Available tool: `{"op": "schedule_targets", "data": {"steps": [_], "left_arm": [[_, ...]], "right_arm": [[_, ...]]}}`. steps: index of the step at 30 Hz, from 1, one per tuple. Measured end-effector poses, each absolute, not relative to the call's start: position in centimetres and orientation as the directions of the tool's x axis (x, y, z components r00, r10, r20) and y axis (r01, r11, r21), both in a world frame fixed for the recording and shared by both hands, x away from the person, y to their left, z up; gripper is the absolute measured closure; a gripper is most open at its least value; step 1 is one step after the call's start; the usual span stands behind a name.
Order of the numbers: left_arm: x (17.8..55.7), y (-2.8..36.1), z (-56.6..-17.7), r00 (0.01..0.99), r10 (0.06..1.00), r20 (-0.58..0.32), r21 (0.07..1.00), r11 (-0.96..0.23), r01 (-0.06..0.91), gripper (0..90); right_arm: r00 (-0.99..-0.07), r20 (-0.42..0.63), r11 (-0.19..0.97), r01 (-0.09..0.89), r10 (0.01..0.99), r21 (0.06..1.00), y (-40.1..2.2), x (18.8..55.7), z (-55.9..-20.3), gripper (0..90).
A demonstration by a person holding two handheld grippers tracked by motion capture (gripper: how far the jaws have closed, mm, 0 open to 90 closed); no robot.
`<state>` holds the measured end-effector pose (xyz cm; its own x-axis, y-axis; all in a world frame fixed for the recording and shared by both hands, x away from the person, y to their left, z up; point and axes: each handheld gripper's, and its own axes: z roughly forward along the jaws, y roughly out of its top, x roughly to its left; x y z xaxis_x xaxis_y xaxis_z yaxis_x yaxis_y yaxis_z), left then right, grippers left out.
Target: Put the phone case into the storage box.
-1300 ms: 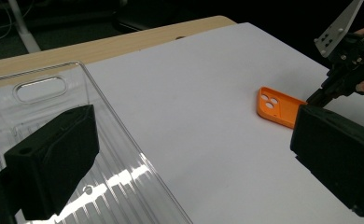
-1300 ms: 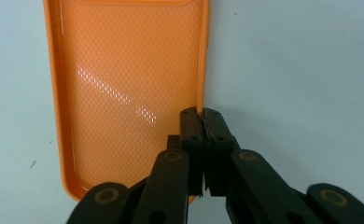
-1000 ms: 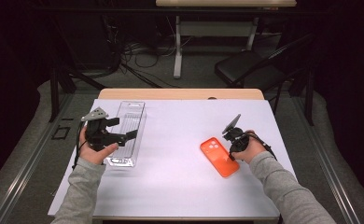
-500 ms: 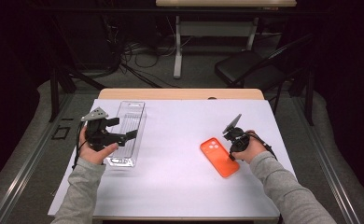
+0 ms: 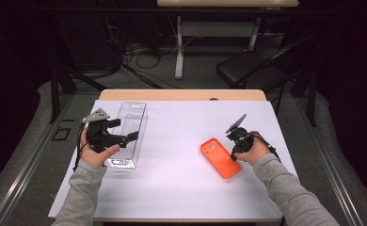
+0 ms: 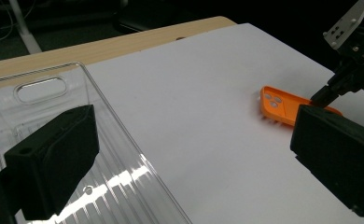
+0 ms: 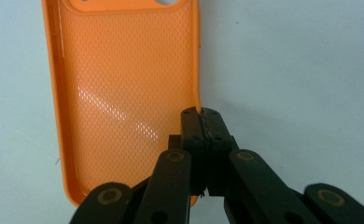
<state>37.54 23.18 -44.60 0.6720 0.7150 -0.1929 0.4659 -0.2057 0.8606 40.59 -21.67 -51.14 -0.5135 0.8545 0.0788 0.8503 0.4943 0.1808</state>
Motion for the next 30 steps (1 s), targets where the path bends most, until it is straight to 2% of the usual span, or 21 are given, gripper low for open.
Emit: {"op": "schedule_targets", "data": {"steps": [5,6,9,10,11,12,13,14,17,18,20,22,30], "left_arm": [[37.5,23.1,-44.6,0.672,0.715,-0.191,0.859,-0.209,0.467,1.5],[37.5,23.0,-44.6,0.671,0.716,-0.193,0.860,-0.205,0.467,1.4],[37.4,23.1,-44.6,0.671,0.716,-0.191,0.861,-0.206,0.465,1.4],[37.4,23.1,-44.5,0.672,0.715,-0.192,0.861,-0.206,0.465,1.4],[37.4,23.1,-44.5,0.671,0.716,-0.191,0.862,-0.205,0.464,1.5],[37.4,23.1,-44.5,0.672,0.716,-0.191,0.862,-0.205,0.464,1.5],[37.4,23.1,-44.5,0.671,0.716,-0.193,0.862,-0.203,0.465,1.4],[37.4,23.0,-44.5,0.671,0.716,-0.193,0.862,-0.202,0.464,1.5],[37.4,23.0,-44.6,0.672,0.715,-0.193,0.862,-0.204,0.464,1.5],[37.4,23.0,-44.6,0.674,0.714,-0.192,0.861,-0.207,0.464,1.5],[37.4,22.9,-44.6,0.673,0.714,-0.191,0.860,-0.208,0.465,1.4],[37.4,22.8,-44.6,0.674,0.713,-0.192,0.860,-0.209,0.465,1.5],[37.3,22.6,-44.6,0.679,0.710,-0.189,0.860,-0.213,0.463,2.2]], "right_arm": [[-0.509,0.085,0.486,0.851,0.857,0.198,-21.5,40.3,-50.7,90.0],[-0.504,0.103,0.468,0.848,0.858,0.248,-21.5,40.1,-50.8,90.0],[-0.489,0.108,0.456,0.859,0.866,0.233,-21.4,39.8,-50.6,90.0],[-0.492,0.125,0.438,0.845,0.862,0.306,-21.5,39.7,-51.2,90.0],[-0.512,0.071,0.502,0.856,0.856,0.126,-21.5,39.8,-49.8,90.0],[-0.517,0.054,0.508,0.852,0.854,0.124,-21.6,39.7,-49.8,90.0],[-0.500,0.076,0.481,0.857,0.863,0.186,-21.6,39.5,-50.2,90.0],[-0.481,0.108,0.434,0.851,0.870,0.295,-21.8,39.1,-50.9,90.0],[-0.473,0.110,0.425,0.855,0.874,0.298,-22.0,38.9,-50.8,90.0],[-0.462,0.116,0.404,0.853,0.879,0.331,-22.2,38.6,-50.9,90.0],[-0.455,0.112,0.400,0.857,0.883,0.325,-22.2,38.5,-50.7,90.0],[-0.445,0.117,0.379,0.851,0.888,0.364,-22.4,38.2,-50.7,90.0],[-0.424,0.112,0.344,0.840,0.899,0.419,-22.6,37.0,-50.0,90.0]]}}
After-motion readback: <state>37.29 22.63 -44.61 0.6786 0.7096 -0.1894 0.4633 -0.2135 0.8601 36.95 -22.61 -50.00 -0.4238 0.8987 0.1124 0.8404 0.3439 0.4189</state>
